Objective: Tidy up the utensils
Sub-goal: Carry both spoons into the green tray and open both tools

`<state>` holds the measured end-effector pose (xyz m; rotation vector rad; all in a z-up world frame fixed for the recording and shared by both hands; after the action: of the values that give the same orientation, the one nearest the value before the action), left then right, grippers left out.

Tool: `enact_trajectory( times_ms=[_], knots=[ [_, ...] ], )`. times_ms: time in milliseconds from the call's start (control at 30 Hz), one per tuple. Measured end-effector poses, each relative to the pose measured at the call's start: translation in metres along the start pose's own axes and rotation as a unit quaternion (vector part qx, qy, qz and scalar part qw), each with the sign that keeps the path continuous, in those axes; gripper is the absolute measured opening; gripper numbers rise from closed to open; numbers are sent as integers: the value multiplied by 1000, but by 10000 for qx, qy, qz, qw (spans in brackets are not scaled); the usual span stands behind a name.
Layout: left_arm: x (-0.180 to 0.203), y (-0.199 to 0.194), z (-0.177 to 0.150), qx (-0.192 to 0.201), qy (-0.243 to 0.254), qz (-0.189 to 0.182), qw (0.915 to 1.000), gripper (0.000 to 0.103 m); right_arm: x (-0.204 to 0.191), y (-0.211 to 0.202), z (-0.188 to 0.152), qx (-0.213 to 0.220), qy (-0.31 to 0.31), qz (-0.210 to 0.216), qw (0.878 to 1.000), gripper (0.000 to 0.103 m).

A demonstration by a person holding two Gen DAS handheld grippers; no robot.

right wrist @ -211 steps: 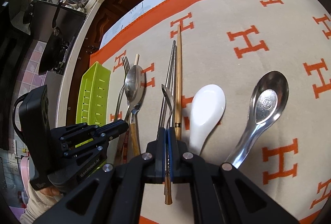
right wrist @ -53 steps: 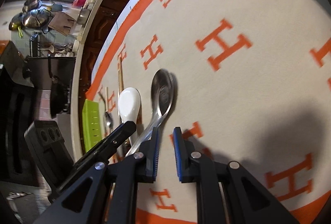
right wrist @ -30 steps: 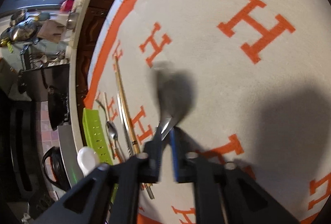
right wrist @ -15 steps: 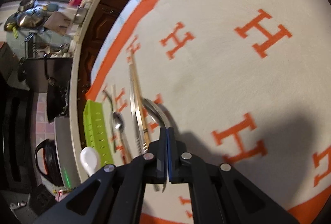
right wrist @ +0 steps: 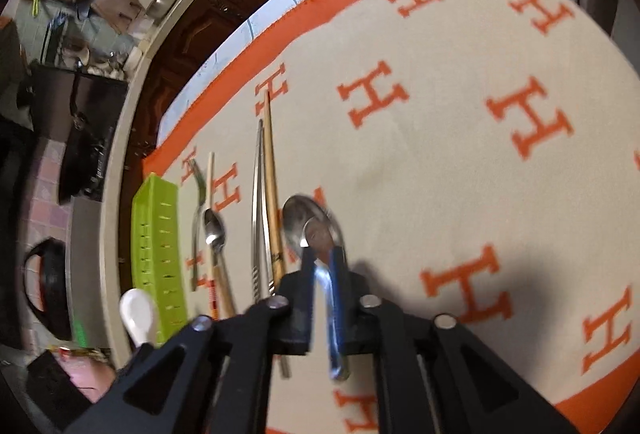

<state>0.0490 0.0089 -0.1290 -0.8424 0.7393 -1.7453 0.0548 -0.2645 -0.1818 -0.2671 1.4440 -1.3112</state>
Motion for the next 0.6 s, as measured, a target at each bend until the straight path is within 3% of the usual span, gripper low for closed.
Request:
enact_trajectory(
  times_ms=[100, 300, 400, 500, 600],
  knots=[
    [-2, -1, -1, 13, -21, -14, 10000, 4, -4, 10, 6, -71, -261, -91, 9996, 18],
    [-4, -2, 0, 29, -67, -11, 10000, 4, -12, 32, 8, -157, -684, -422, 9966, 18],
    [-6, -2, 0, 20, -101, -5, 9999, 4, -18, 35, 6, 23, -1004, -585, 9932, 17],
    [-8, -3, 1, 42, -151, -5, 9999, 4, -22, 37, 5, 92, -1208, -854, 9890, 2],
    [-10, -8, 4, 107, -104, -15, 9999, 4, -21, 35, 4, 67, -1113, -803, 9905, 1]
  ],
)
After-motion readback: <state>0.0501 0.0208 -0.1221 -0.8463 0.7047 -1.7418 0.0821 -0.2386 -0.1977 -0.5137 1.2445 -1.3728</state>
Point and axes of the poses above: each gripper's, at about its wrist camera, not at the fingertips, and y roughly the way its jaws point, x to its right, z to its top, the point moved 3 cm from there along y, roughly the way its jaws point, and after that the axes turned 2 degrees about z, right-handed, at the moved point
